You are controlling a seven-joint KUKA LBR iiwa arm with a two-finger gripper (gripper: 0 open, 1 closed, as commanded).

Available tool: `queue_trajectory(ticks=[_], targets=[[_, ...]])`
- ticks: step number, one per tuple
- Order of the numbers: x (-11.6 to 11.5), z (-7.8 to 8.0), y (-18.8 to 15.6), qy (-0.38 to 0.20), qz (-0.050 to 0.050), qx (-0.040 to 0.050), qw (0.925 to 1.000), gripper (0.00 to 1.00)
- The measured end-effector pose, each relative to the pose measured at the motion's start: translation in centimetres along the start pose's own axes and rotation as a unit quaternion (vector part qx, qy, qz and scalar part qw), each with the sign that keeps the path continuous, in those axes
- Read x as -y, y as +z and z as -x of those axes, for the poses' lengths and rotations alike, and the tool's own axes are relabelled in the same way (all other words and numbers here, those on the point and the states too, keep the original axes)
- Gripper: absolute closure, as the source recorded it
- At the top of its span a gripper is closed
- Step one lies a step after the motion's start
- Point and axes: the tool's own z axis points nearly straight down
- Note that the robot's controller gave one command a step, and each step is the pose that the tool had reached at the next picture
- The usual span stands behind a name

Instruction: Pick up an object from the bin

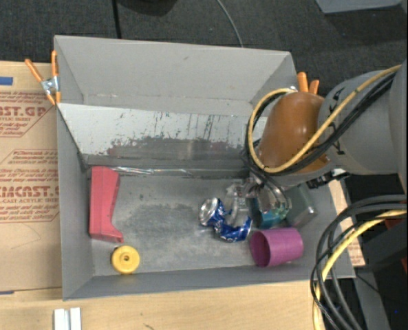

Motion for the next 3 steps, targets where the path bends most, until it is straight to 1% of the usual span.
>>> queue_trajectory(ticks=[1, 2, 3], targets=[[0.0, 0.0, 0.0, 0.000, 0.000, 0.0000, 1.0000, 1.00], [-1.0, 0.5, 0.4, -0.003, 0.000, -0.0006, 1.0000, 1.00], [-1.3, 0.7, 0.5, -0.003, 0.000, -0.0003, 1.0000, 1.00]])
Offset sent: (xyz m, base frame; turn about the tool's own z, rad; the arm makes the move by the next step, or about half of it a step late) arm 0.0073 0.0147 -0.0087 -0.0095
